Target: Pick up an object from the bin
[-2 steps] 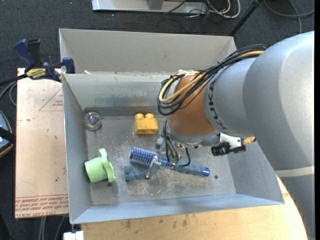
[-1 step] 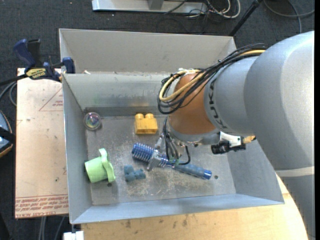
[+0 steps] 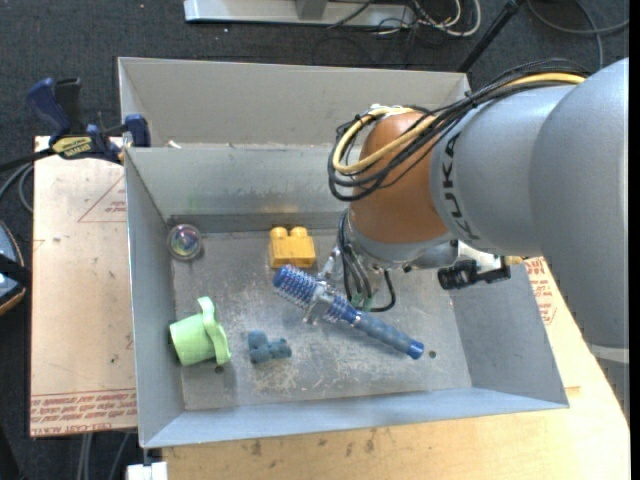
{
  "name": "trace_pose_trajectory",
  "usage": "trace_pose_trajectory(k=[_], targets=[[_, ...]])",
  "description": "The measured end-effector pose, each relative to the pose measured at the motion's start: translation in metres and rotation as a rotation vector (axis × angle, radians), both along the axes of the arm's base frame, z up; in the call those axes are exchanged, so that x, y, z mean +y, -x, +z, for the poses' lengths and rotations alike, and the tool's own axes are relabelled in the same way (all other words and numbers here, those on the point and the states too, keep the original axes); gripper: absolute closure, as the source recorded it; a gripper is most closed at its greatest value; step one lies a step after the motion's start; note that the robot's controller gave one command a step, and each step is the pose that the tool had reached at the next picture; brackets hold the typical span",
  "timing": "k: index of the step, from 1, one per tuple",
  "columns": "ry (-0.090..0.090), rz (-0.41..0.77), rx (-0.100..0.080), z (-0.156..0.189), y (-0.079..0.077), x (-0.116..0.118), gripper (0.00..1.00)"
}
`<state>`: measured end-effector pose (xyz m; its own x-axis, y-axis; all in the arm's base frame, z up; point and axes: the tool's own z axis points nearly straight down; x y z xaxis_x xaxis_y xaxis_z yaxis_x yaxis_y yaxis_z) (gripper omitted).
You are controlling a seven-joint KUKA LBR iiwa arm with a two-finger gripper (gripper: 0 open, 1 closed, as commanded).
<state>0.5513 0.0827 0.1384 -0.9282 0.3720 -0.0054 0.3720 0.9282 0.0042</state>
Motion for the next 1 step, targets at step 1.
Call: trace_pose_trajectory(k=[1], targets=[[0.0,0.002,0.002,0.0427,-0.0008,0.0007,1.0]])
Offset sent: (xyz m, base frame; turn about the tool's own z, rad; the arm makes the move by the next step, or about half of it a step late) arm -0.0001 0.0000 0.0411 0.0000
